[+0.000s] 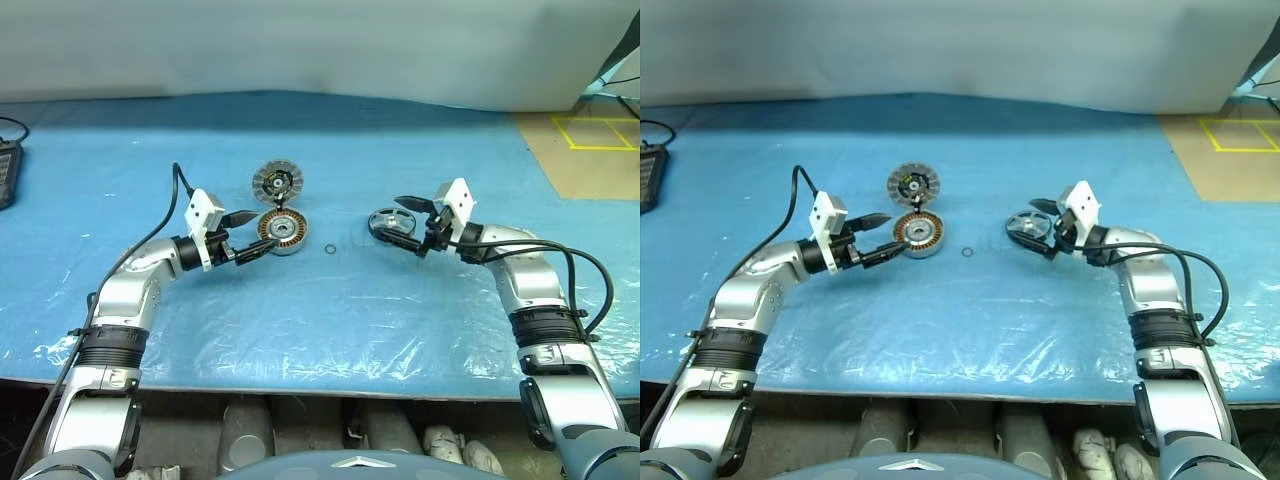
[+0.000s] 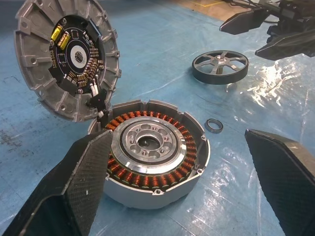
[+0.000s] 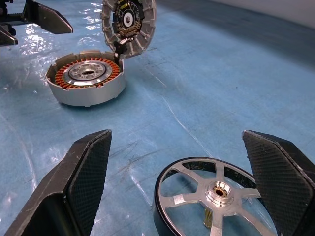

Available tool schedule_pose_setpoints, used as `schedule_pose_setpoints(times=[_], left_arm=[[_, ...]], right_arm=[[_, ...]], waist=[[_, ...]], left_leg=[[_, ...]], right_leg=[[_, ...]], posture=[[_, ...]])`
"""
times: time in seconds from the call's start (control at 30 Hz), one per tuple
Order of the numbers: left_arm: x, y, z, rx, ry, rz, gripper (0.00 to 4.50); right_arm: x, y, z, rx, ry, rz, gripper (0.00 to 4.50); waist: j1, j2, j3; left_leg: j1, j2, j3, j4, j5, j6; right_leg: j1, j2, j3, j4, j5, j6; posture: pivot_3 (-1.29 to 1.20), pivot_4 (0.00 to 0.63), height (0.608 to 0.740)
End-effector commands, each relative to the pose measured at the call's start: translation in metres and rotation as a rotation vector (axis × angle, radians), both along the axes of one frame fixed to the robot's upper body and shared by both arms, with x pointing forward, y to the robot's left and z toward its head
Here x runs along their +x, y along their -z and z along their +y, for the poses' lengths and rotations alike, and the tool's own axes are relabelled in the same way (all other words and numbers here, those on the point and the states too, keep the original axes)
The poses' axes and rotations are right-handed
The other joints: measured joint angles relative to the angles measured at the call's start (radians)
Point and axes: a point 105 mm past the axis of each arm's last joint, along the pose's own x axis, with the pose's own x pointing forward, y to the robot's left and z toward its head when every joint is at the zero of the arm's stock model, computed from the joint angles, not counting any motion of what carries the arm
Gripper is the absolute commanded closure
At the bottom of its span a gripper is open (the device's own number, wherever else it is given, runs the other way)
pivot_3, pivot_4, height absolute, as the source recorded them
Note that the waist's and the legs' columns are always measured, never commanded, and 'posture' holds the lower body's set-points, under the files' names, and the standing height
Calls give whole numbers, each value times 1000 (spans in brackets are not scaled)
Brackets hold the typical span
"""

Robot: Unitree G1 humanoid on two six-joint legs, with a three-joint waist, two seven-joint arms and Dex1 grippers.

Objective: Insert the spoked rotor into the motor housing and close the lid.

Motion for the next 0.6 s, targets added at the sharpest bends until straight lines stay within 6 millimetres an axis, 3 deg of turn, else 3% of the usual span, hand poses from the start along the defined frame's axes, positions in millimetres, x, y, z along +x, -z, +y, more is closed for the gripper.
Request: schedule_pose_setpoints(times=[0.03,0.6], left_arm=[[1,-9,-2,5,9,-45,0],[4,-8,-9,27,20,-58,0]], right_arm=[[1,-9,-1,4,-1,-42,56],[8,-6,-3,-10,4,-48,56]], waist=[[0,0,0],[0,0,0]], left_leg=[[0,0,0,0,0,0],[0,0,0,1,0,0]], right_leg=[[0,0,0,0,0,0],[0,0,0,2,0,0]], posture=[[0,150,740],[0,150,740]])
